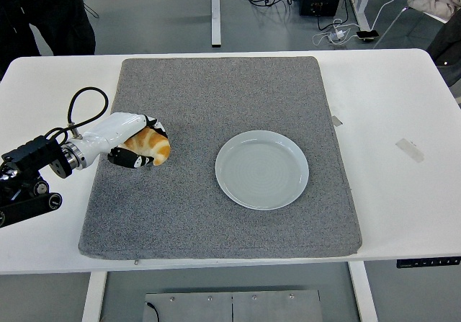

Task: Place the bread on the plate

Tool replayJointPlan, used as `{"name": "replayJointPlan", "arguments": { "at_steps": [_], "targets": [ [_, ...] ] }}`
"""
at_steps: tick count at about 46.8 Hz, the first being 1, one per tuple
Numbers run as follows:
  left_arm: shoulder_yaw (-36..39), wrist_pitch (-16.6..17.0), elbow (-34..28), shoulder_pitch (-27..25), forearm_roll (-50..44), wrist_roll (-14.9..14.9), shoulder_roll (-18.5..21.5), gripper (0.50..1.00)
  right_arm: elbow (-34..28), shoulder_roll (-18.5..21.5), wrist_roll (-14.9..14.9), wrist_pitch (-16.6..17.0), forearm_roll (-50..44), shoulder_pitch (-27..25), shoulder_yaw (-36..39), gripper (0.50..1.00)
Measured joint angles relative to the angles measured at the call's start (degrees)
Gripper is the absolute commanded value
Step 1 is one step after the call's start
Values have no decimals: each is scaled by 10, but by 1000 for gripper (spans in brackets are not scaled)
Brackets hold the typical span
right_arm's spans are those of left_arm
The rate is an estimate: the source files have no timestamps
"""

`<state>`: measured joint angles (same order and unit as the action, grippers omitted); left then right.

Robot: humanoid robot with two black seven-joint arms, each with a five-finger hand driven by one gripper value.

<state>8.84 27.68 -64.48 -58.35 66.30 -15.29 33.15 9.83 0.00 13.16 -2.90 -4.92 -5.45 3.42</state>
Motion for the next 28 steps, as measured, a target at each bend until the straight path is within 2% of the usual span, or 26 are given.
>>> {"name": "replayJointPlan", "arguments": {
  "at_steps": [14,28],
  "targets": [
    [-12,-5,-5,-14,2,-1,4,500,0,0,0,0,0,0,0,1000],
    [-12,-10,-26,-70,6,-4,-2,500,0,0,0,0,0,0,0,1000]
  ]
}}
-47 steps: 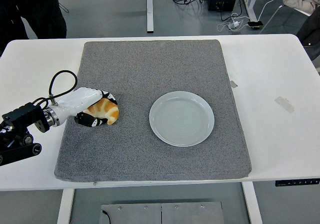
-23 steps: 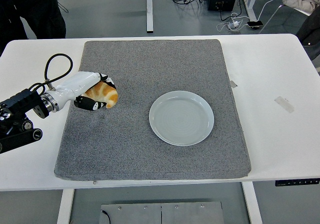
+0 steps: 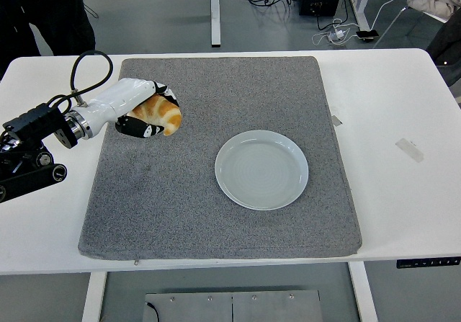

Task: Place the bread on the plate

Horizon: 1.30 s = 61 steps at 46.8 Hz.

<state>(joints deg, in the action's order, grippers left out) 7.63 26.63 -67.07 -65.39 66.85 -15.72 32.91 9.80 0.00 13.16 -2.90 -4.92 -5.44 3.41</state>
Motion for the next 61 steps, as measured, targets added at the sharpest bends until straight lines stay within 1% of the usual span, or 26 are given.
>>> {"name": "replayJointPlan", "arguments": {
  "at_steps": [2,9,18,23,31,37,46,54,61],
  "targets": [
    [0,-1,-3,-10,2,0,-4,500,0,0,0,0,0,0,0,1000],
    [1,-9,-4,-42,5,-1,-47,500,0,0,0,0,0,0,0,1000],
    [4,-10,2,-54,14,-1,-101,500,0,0,0,0,0,0,0,1000],
    [5,-13,5,-55,18,-1,-123,500,0,0,0,0,0,0,0,1000],
    [12,-19,19,-50,18,0,-158,500,0,0,0,0,0,0,0,1000],
    [32,-19,28,-46,27,0,-175,500,0,0,0,0,0,0,0,1000],
    [37,-18,51,-27,45,1,-199,500,0,0,0,0,0,0,0,1000],
    [37,-14,70,-5,75,1,-217,500,0,0,0,0,0,0,0,1000],
    [37,-1,85,7,80,-1,-232,500,0,0,0,0,0,0,0,1000]
  ]
}}
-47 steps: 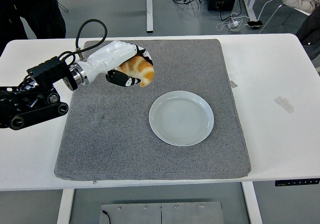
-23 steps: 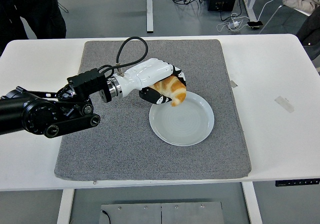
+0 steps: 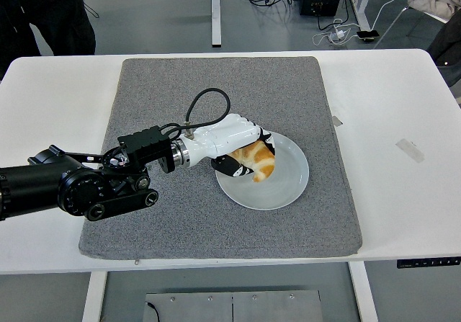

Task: Place the bread on the plate

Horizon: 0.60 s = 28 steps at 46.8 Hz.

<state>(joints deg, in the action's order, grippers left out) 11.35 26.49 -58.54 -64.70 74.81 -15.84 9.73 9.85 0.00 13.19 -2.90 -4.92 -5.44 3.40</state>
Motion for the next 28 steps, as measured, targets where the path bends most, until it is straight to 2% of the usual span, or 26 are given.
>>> {"name": "replayJointPlan", "arguments": {
  "at_steps": [10,20,28],
  "targets": [
    [1,23,29,21,7,-3,-28,500,0,0,0,0,0,0,0,1000],
    [1,66,51,40,24,-11,-46,500,0,0,0,0,0,0,0,1000],
    [2,81,65,47,24,-14,-53,500,0,0,0,0,0,0,0,1000]
  ]
}}
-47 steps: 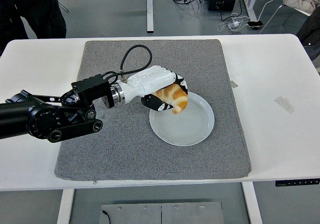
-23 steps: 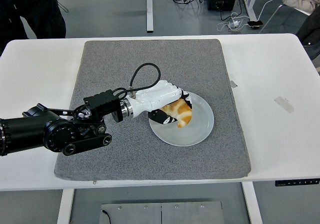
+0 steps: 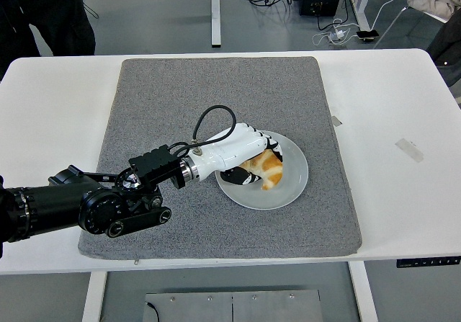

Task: Place the bread on the plate

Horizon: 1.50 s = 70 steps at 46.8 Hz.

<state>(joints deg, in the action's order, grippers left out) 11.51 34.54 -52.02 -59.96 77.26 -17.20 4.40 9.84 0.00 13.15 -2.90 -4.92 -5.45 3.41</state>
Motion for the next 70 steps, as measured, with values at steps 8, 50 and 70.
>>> {"name": "replayJointPlan", "arguments": {
  "at_steps": [8,50,70],
  "targets": [
    [11,3,6,0,0,-3,-1,500,0,0,0,0,0,0,0,1000],
    [1,-2,0,-12,-60,-22,0,877,0,0,0,0,0,0,0,1000],
    [-18,-60,-10,-27,-140,-51,-9,877,0,0,0,0,0,0,0,1000]
  ]
}}
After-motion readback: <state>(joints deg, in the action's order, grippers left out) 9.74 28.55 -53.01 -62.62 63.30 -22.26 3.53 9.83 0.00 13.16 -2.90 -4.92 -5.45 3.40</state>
